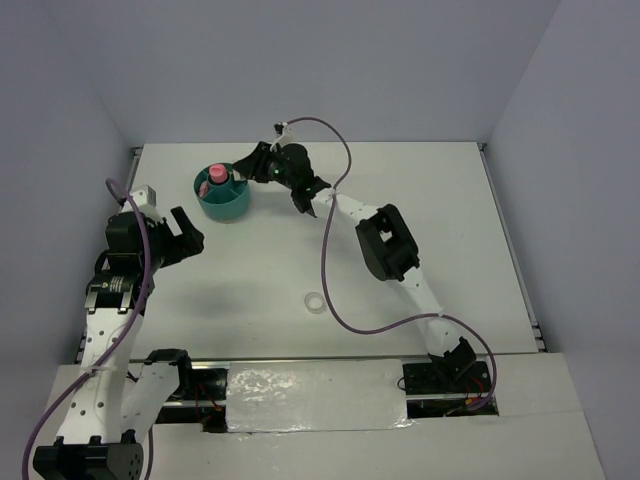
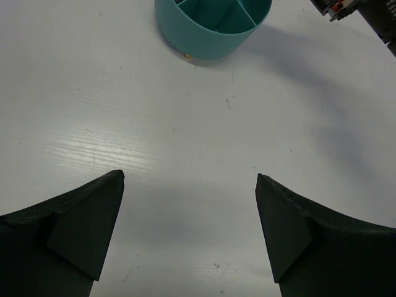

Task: Sort the stationery into containers
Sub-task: Place the stationery in the storage box, then pick up the stationery from the center of the board.

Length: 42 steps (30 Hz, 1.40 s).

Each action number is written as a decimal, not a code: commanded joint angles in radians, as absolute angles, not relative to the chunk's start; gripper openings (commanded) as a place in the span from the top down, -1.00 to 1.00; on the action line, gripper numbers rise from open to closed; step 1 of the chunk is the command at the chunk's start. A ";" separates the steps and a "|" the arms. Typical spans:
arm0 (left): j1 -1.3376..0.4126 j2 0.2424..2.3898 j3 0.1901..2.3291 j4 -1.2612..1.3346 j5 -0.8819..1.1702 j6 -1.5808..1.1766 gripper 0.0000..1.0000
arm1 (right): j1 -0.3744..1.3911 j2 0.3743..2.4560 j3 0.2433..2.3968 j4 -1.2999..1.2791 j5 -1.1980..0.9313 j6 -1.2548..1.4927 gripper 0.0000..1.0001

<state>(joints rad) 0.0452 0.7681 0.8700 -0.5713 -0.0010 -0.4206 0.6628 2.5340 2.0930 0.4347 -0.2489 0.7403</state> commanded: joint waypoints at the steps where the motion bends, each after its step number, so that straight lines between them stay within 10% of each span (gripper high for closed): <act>1: 0.054 0.758 0.877 -0.534 0.031 -0.407 -0.99 | 0.676 2.560 2.181 0.522 -0.244 0.753 0.51; 20: 0.058 0.744 0.877 -0.534 0.035 -0.402 -0.99 | 0.686 2.533 2.115 0.546 -0.244 0.721 -0.20; 30: 0.061 0.756 0.880 -0.534 0.032 -0.402 -0.99 | 0.687 2.298 1.932 0.523 -0.219 0.618 -0.25; 42: 0.061 0.750 0.876 -0.534 0.035 -0.405 -0.99 | 0.755 1.706 1.443 -0.385 0.110 0.334 -0.26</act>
